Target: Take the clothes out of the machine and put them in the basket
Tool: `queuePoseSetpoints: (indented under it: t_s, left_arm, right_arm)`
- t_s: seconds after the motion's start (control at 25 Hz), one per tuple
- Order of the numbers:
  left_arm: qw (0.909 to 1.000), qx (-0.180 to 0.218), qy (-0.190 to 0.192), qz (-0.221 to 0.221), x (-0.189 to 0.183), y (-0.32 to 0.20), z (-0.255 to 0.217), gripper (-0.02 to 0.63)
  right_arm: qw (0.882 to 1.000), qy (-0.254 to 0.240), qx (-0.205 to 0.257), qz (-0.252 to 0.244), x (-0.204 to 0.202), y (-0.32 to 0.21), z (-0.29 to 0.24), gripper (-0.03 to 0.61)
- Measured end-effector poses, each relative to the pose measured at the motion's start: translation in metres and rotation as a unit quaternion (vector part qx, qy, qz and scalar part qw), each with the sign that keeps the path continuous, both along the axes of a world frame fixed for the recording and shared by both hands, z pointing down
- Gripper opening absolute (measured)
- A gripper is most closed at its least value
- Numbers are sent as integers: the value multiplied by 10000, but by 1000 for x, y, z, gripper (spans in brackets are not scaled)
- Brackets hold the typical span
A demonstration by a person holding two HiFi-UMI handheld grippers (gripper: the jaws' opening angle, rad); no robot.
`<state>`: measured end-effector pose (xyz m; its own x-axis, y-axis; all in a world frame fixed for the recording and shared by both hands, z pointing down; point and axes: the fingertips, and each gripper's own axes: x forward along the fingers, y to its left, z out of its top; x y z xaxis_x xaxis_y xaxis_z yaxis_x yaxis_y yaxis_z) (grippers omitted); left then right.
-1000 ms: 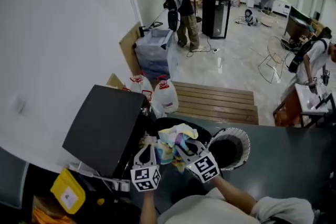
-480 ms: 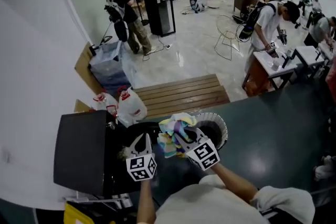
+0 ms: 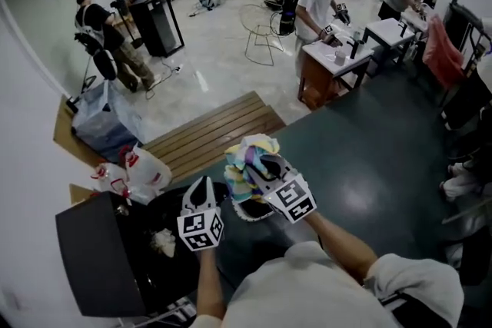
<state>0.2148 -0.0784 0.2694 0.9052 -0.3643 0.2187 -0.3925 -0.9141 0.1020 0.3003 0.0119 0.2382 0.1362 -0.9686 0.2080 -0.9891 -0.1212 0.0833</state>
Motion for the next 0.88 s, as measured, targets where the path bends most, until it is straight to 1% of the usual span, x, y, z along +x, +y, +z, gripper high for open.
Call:
queuePoseSetpoints:
  t_s: [0.16, 0.36, 0.44, 0.56, 0.88]
  left_arm:
    - [9998, -70, -52, 173, 20, 6, 8, 18]
    - [9994, -125, -232, 216, 44, -3, 29, 18]
    - [9990, -199, -360, 176, 57, 1, 45, 18]
    - [9974, -354, -615, 102, 64, 2, 72, 18]
    - [9934, -685, -917, -35, 82, -20, 135, 18]
  right_arm:
    - [9997, -39, -46, 256, 24, 10, 6, 77]
    - [9991, -195, -130, 356, 53, 3, 30, 77]
    - [9987, -312, -212, 345, 69, 6, 48, 77]
    - [9973, -554, -386, 305, 79, 6, 79, 77]
    - [9900, -970, -984, 272, 96, -10, 181, 78]
